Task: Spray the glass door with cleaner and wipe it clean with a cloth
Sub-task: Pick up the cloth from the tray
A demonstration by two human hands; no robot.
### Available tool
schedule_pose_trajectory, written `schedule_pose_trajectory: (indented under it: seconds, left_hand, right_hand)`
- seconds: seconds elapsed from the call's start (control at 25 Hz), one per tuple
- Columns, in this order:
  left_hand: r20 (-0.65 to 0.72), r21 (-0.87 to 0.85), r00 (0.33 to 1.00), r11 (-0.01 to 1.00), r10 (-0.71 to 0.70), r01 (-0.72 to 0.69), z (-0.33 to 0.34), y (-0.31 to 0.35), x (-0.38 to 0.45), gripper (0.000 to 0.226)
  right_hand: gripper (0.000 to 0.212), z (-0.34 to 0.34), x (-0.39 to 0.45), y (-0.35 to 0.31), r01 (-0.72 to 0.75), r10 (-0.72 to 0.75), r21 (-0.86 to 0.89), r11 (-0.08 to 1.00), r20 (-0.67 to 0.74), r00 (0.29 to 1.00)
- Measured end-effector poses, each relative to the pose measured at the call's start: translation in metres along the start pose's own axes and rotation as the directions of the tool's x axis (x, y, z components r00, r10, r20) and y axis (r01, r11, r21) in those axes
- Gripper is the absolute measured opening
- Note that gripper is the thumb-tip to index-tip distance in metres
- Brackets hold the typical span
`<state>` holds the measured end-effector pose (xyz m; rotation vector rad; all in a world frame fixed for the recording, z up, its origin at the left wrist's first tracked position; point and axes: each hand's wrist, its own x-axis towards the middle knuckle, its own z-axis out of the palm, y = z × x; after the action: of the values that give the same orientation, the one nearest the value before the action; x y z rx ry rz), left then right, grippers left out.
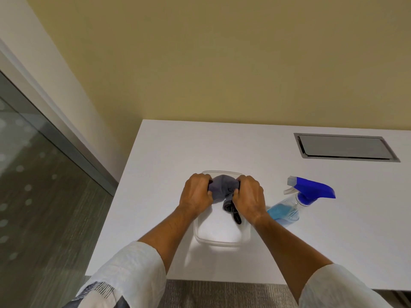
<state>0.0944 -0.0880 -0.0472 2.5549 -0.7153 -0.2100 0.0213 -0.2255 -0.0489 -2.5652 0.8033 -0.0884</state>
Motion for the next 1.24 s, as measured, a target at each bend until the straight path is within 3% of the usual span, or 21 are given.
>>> schedule_pose_trajectory:
  seconds: [0.28,0.44,0.6,0.8,0.96,1.16,1.24]
  left_hand:
    - [-0.094,-0.051,0.994,0.997,0.052,-0.057,-0.032,0.021,-0.011,0.034]
    - [-0.142,-0.048,0.975,0.982,0.174,-0.182,-0.064,0.036,-0.014,0.033]
    - [-0.124,0.01,0.94,0.948,0.318,-0.319,-0.102,0.042,-0.02,0.03]
    - [-0.015,0.114,0.883,0.878,0.469,-0.465,-0.149,0.058,-0.035,0.044]
    - [0.042,0.174,0.843,0.827,0.536,-0.534,-0.174,0.069,-0.045,0.052]
    - [-0.122,0.249,0.647,0.655,0.752,-0.714,-0.186,0.086,-0.062,0.05]
    - [-0.227,0.257,0.638,0.677,0.736,-0.689,-0.188,0.086,-0.068,0.053]
  right_hand:
    - [0.027,-0.026,-0.016,-0.008,-0.074,0.078,0.122,0.99,-0.028,0.997]
    - [0.023,-0.036,-0.035,-0.011,-0.089,0.093,0.12,0.989,-0.026,0.995]
    - [0.031,-0.051,-0.056,-0.021,-0.031,0.026,0.076,0.997,0.062,0.998]
    - [0.039,-0.091,-0.065,-0.048,0.192,-0.195,0.169,0.967,0.002,0.981]
    - [0.05,-0.131,-0.053,-0.062,0.449,-0.432,0.172,0.877,-0.126,0.893]
    - [0.064,-0.161,-0.054,-0.057,0.663,-0.647,0.08,0.744,-0.16,0.745]
    - [0.064,-0.163,-0.058,-0.052,0.699,-0.67,0.078,0.71,-0.228,0.706]
